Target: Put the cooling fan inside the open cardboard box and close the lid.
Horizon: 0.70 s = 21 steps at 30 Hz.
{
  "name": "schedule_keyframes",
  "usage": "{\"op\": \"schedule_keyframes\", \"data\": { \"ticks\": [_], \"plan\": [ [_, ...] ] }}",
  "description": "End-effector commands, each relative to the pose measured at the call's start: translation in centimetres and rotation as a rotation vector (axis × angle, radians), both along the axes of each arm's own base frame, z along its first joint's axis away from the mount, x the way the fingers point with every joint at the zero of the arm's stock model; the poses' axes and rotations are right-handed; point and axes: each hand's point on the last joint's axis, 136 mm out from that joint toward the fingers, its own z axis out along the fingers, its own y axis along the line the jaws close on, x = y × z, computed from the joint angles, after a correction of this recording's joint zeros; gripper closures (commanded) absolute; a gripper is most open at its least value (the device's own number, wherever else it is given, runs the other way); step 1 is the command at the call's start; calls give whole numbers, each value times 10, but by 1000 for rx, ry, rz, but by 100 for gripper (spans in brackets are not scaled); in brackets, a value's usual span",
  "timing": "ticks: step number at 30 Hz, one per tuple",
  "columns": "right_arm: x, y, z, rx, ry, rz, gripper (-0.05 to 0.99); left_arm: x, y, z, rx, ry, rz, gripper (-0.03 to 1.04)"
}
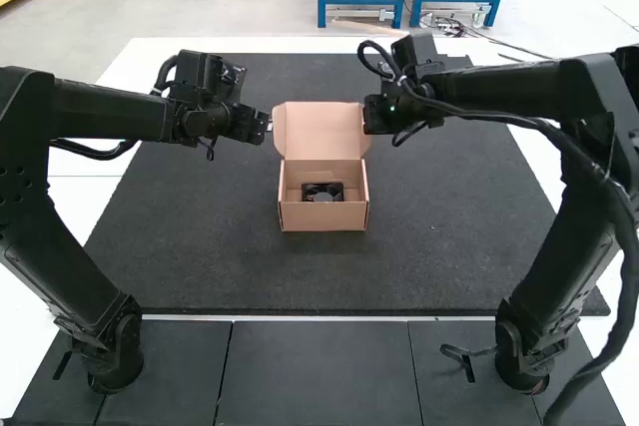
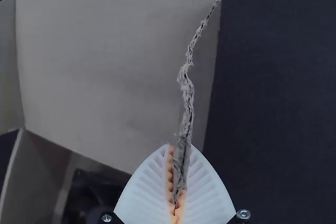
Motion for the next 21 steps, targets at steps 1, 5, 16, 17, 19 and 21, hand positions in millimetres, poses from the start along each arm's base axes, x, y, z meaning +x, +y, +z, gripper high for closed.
{"op": "schedule_keyframes", "data": {
  "ticks": [1,5,16,17,19,21],
  "plan": [
    [-18,14,1,25,4,46,95,3,-6,21,-21,-47,-17,4],
    [-22,14,0,29,-14,46,95,1,-10,20,-26,-41,-23,4],
    [-32,17,-3,37,-31,53,95,-11,-32,16,-40,-19,-68,4],
    [-33,16,-3,38,-33,53,95,-11,-32,17,-40,-19,-68,4],
    [-34,15,-2,44,-40,45,95,-12,-32,18,-41,-20,-67,4],
    [-36,14,0,51,-52,42,95,-13,-32,19,-43,-20,-66,4]
  ]
}}
